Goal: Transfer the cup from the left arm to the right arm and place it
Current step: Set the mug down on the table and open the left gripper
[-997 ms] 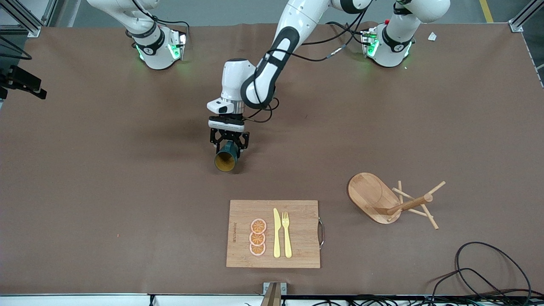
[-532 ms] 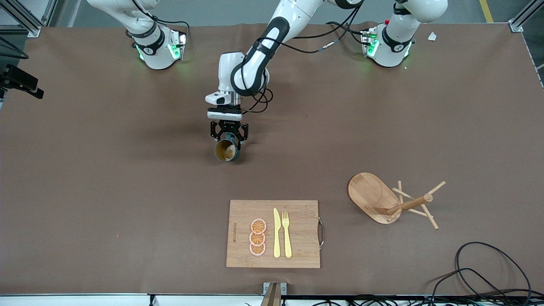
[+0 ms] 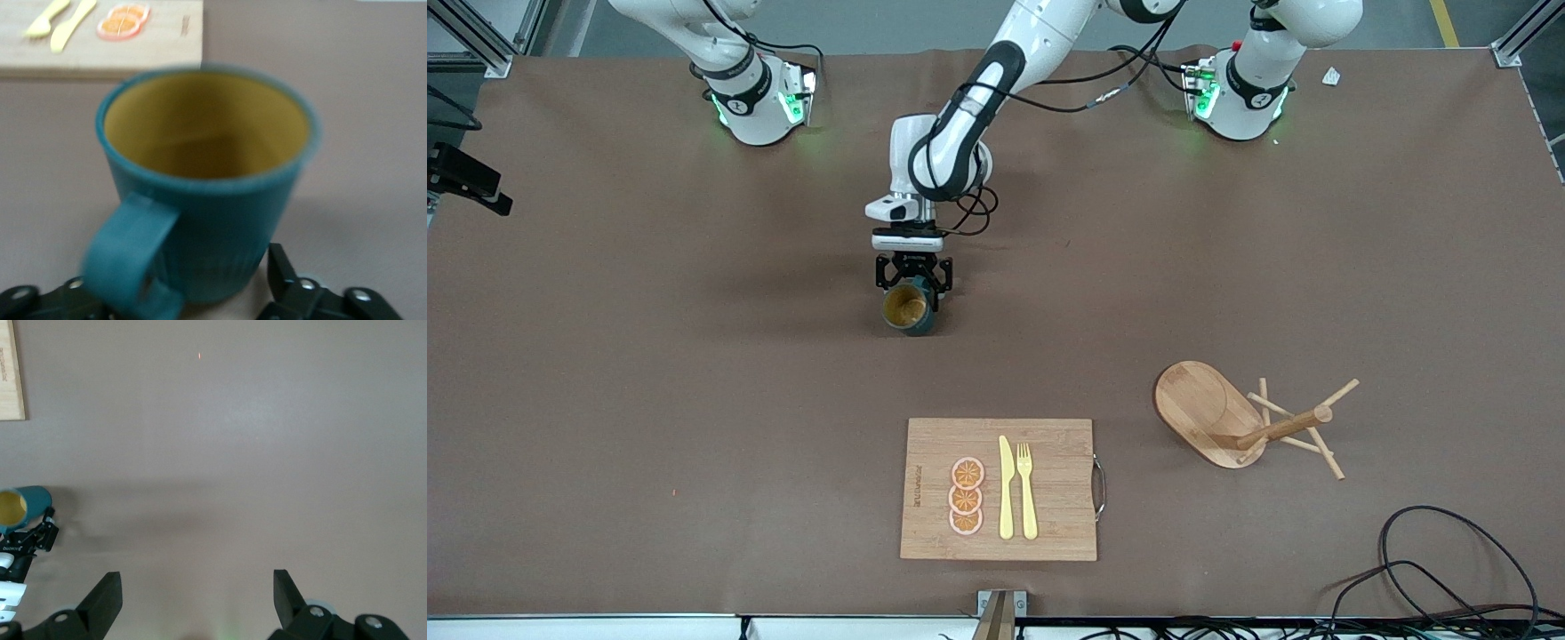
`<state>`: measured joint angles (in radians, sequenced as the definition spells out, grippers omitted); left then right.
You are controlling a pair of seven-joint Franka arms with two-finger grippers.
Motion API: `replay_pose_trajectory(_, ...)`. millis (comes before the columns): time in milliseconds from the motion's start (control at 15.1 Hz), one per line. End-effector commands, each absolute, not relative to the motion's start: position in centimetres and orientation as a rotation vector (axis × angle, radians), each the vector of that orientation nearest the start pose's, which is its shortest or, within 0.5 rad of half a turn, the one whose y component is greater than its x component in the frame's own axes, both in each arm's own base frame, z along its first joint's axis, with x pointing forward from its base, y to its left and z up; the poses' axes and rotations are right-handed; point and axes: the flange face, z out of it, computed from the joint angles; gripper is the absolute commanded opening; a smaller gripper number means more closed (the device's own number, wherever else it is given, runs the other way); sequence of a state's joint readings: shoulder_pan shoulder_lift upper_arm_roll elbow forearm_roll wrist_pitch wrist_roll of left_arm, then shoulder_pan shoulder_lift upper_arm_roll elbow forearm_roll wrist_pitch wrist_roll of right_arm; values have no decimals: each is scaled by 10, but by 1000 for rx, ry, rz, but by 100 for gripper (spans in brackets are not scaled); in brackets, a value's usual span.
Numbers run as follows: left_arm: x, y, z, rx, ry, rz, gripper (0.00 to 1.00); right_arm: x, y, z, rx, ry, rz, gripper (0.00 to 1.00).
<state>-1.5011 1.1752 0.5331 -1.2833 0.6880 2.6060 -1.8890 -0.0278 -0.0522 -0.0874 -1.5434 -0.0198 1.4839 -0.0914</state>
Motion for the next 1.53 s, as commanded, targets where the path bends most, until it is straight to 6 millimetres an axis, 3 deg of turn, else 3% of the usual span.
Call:
replay_pose_trajectory(0,316,-684,107,-2922,-7,-1340,100,539,-70,641,-3168,39,34,100)
replay_pose_trajectory(266,293,-705,157,-2976,-125,-1293,100,579,-76,573,-3168,39,164,100)
replay_pose_trajectory(399,278,-712,186,-2984,-245,-1220,100,588,-76,567,-3178,35,112,100)
replay_pose_trajectory(598,252,-719,229,-2979,-376,-1108,100,598,-65,541,-3157,62,158,100)
replay_pose_trajectory(731,246,-713,259,-2929,-501,-1029,100,606,-42,520,-3141,156,164,100)
replay_pose_trajectory(864,248,-704,305,-2873,-603,-1012,100,607,-18,502,-3125,212,177,100)
replay_pose_trajectory(1063,261,-691,384,-2905,-718,-1000,100,604,23,470,-3109,288,183,100)
replay_pose_trajectory(1262,304,-656,442,-2861,-885,-950,100,600,62,445,-3099,327,185,100)
replay_pose_trajectory(1462,349,-619,484,-2882,-922,-862,100,590,105,415,-3085,359,161,100)
